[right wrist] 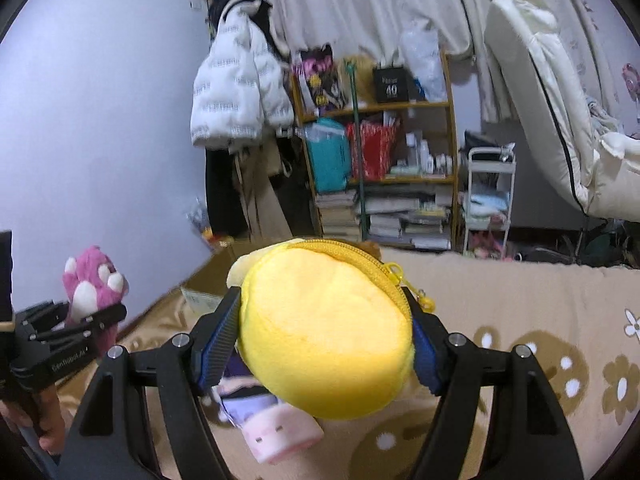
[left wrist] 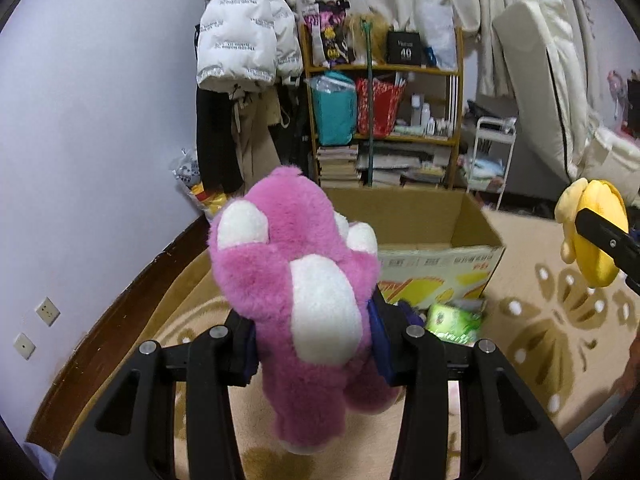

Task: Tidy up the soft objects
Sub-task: 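Close the left tool on the pink bear while the right tool grips the yellow bear, lift both, then carry both plush bears over the box and open both tools to drop them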

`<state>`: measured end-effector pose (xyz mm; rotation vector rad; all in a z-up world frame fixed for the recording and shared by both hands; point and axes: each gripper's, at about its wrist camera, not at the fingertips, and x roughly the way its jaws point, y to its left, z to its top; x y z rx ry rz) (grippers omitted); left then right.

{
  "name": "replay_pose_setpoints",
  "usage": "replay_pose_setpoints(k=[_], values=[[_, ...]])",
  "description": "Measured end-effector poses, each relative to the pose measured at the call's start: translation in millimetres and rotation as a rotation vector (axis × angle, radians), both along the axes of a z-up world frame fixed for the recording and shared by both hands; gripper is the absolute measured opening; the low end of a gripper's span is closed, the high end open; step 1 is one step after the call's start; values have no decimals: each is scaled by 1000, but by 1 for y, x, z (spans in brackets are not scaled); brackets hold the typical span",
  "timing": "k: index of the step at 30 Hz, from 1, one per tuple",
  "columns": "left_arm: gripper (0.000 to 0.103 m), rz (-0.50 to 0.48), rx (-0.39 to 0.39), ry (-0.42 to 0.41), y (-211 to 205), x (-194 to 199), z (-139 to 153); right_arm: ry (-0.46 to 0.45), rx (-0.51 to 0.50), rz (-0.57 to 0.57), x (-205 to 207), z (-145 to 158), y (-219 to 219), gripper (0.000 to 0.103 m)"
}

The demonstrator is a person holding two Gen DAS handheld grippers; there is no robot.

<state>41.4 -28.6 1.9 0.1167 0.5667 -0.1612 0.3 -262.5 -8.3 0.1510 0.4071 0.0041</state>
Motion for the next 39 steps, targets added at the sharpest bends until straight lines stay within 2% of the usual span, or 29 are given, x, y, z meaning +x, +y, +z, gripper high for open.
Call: replay_pose_setpoints(k=[5,11,17,21,30,39], values=[[43,4,-13,-50,4,-3,23,-57,1,-9,-1,20,-3,79],[43,-10,20,-141,-2,4,56,-117,-6,-1,11,44,-2,79],[43,-31,-4,-202,-10,26,85,-146,-19,22,30,53,1,79],[43,-41,-29,-220,-17,43,92,-152,-39,35,47,54,6,79],[43,-68,9,-238,-42,84,78,-143,-69,55,83,47,13,79],[43,-77,31,-145,-53,117,28,-87,-56,55,113,19,1,79]])
